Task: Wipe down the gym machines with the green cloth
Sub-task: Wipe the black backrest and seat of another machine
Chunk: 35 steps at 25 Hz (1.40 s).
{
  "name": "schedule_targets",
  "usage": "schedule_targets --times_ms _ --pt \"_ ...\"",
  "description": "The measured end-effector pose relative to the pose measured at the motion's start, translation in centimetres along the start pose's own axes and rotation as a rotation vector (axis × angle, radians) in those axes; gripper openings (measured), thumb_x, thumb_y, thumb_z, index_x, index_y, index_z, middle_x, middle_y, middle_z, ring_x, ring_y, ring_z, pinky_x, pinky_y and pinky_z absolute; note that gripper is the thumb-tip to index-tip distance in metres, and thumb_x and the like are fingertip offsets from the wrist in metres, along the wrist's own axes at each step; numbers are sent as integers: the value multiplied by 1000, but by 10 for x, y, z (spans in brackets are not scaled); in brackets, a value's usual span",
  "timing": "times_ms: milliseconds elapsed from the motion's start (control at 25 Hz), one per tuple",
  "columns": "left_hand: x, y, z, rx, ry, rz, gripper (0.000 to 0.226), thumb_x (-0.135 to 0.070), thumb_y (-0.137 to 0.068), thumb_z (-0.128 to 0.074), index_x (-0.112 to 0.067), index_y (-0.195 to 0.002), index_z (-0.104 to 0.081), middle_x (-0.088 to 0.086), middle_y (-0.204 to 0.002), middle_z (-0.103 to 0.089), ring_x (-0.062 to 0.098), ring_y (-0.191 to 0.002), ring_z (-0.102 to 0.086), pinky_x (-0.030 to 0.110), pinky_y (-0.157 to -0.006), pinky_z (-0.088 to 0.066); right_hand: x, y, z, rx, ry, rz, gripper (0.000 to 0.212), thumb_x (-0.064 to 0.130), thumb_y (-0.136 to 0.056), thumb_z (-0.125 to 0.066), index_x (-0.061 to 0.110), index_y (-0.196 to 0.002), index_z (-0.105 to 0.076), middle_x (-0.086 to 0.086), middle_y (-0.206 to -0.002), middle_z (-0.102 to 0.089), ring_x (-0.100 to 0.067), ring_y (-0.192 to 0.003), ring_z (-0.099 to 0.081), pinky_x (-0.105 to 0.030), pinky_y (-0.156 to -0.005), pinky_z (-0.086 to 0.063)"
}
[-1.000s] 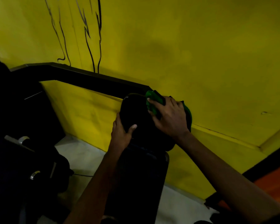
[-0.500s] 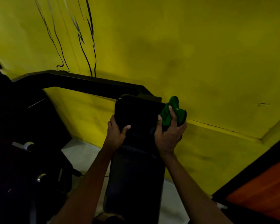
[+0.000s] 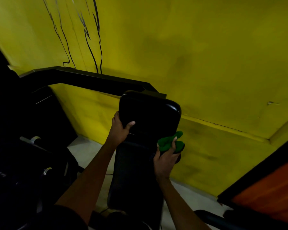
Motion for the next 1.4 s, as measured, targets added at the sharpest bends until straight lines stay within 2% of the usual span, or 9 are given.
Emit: schedule_targets --times_ms 160,280,440,560,760,920,1160,1320,1400 --pt "-2 5 6 2 59 42 81 -43 -86 -74 -18 -149 -31 9 -143 -51 28 -130 -50 35 -99 -46 -20 19 -5 169 196 61 75 8 -75 -82 17 -141 -47 -33 -122 -50 -53 -102 -55 -55 -84 -50" --pt "-5 13 7 -20 111 34 64 -32 -97 -62 -18 -152 -32 7 -146 -50 26 -132 -48 27 -96 -40 -6 24 -13 302 441 372 70 10 -66 -88 18 -131 -63 -23 -126 -57 -45 -115 -55 -55 -84 -51" --pt "45 33 2 -76 153 164 49 -29 -105 -45 -15 -151 -37 12 -152 -43 30 -139 -41 33 -104 -37 17 18 -21 321 512 509 60 11 -70 -84 19 -127 -66 -15 -124 -60 -33 -119 -43 -52 -87 -52" --pt "101 64 -17 -61 161 287 46 -19 -105 -46 -8 -148 -39 18 -151 -40 34 -139 -39 36 -106 -36 31 20 -36 365 599 751 61 14 -65 -89 19 -122 -69 -14 -121 -64 -35 -115 -55 -48 -88 -54" --pt "161 111 -48 -12 30 314 60 -17 -96 -61 -17 -151 -36 12 -148 -43 35 -136 -42 45 -108 -40 43 24 -78 533 728 933 61 26 -70 -87 20 -127 -67 -17 -131 -61 -37 -121 -59 -49 -95 -52" --pt "165 119 -56 -8 84 254 74 -11 -94 -61 -22 -156 -23 8 -153 -37 31 -139 -39 36 -105 -40 50 30 -91 563 730 1058 60 29 -76 -82 20 -132 -63 -17 -140 -56 -37 -130 -53 -49 -99 -48" --pt "172 128 -63 71 -27 119 83 -9 -92 -55 -22 -159 -7 -1 -165 -13 23 -147 -26 33 -107 -40 55 31 -96 529 760 1255 59 31 -74 -80 19 -130 -65 -16 -140 -56 -35 -130 -52 -45 -101 -44" --pt "185 138 -74 124 -171 92 95 -24 -89 -56 -27 -158 10 -7 -166 6 27 -144 -33 43 -91 -52 78 40 -137 573 775 1270 56 34 -83 -70 19 -136 -58 -17 -142 -52 -36 -131 -48 -45 -101 -35" --pt "189 145 -77 129 -214 110 96 -29 -89 -56 -27 -157 12 -6 -166 6 28 -144 -32 44 -95 -50 85 43 -150 621 791 1269 55 37 -84 -67 20 -135 -57 -16 -142 -51 -36 -129 -47 -44 -99 -36"
Point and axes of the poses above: each hand's wrist, its own y-axis away from the middle knuckle, its own z-axis out of the back of the hand, x = y × z, the point moved 9 cm from there along -y, towards the middle knuckle
